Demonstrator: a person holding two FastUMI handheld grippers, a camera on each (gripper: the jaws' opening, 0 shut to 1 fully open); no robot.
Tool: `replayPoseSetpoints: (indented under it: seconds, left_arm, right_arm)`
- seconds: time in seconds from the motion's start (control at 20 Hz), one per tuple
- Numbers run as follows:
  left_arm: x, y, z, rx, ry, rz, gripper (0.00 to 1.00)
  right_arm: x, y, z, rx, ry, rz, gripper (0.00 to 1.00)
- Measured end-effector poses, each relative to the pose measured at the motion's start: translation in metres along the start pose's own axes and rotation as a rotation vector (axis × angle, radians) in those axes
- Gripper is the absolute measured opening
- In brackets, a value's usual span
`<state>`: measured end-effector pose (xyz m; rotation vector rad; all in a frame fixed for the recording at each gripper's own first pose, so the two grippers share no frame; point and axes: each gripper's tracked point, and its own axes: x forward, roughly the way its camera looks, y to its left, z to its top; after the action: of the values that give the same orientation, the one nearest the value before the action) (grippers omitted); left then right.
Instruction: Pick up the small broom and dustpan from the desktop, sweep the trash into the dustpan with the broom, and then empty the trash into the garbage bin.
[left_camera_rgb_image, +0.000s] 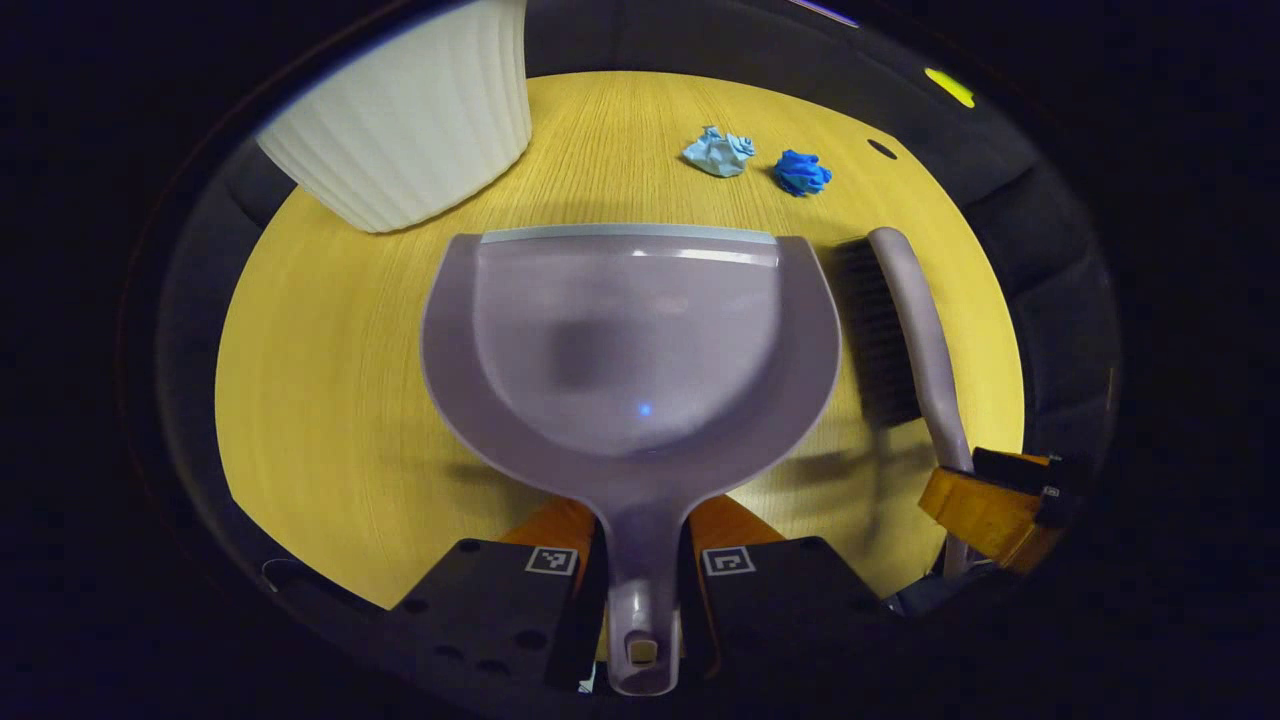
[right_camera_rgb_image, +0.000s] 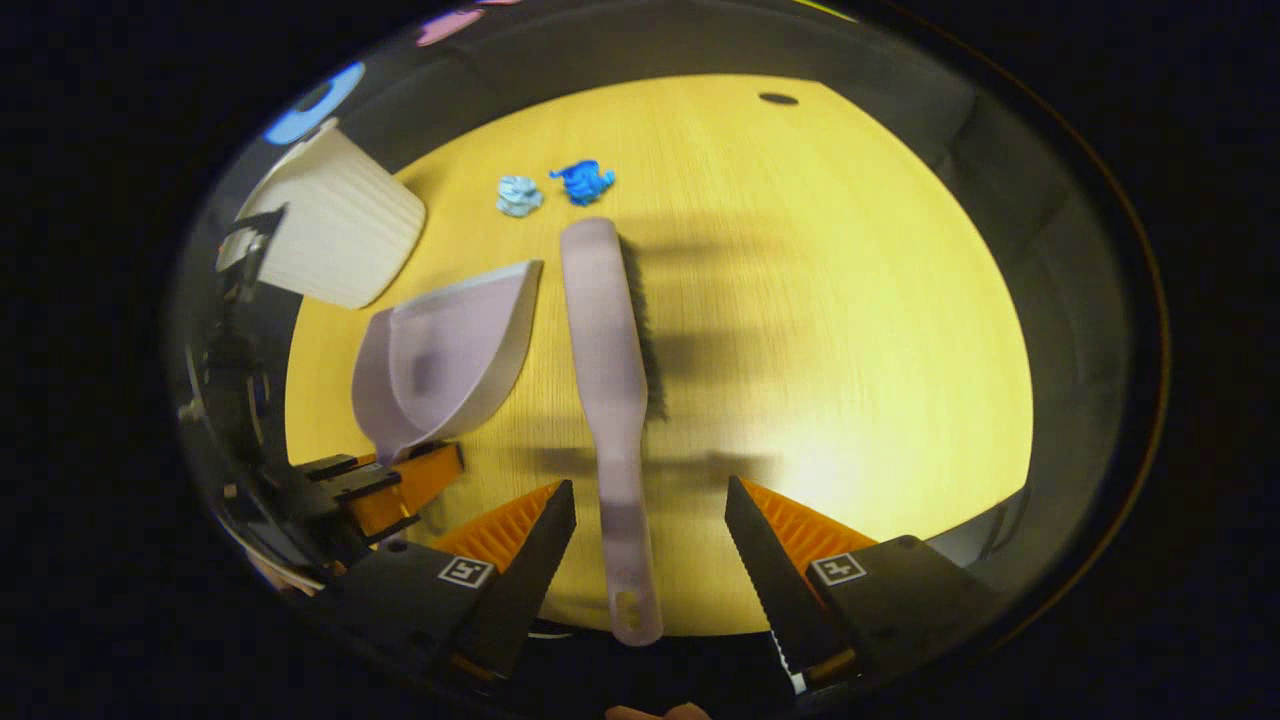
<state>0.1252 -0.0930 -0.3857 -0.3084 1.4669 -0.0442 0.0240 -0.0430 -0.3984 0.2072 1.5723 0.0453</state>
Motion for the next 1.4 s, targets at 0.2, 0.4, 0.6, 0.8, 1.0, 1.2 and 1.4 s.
replayPoseSetpoints:
  seconds: [0.2,0.4,0.6,0.8,1.0,1.2,1.4]
  left_arm:
    - [0.001,0.002,-0.001,0.042,-0.03,-0.085,0.29]
    - [0.0,0.002,0.0,0.055,-0.033,-0.126,0.29]
    - [0.0,0.003,0.001,0.083,-0.032,-0.164,0.29]
    - [0.0,0.005,0.0,0.105,-0.04,-0.172,0.29]
    - [0.0,0.006,-0.001,0.105,-0.026,-0.172,0.29]
    - [-0.002,0.011,0.0,0.136,-0.012,-0.15,0.29]
    - [-0.007,0.022,0.011,0.201,0.017,-0.135,0.29]
  right_arm:
    - [0.015,0.003,0.007,0.013,0.043,-0.08,0.99]
    - [0.031,0.008,0.018,-0.037,0.068,-0.17,0.77]
    - [0.038,0.002,0.018,-0.042,0.111,-0.24,0.58]
    - [0.041,0.001,0.021,-0.12,0.096,-0.288,0.29]
    - [0.045,-0.003,0.028,-0.173,0.113,-0.278,0.27]
    - [0.036,-0.02,0.063,-0.244,0.088,-0.276,0.27]
    - [0.027,-0.042,0.129,-0.333,0.059,-0.284,0.27]
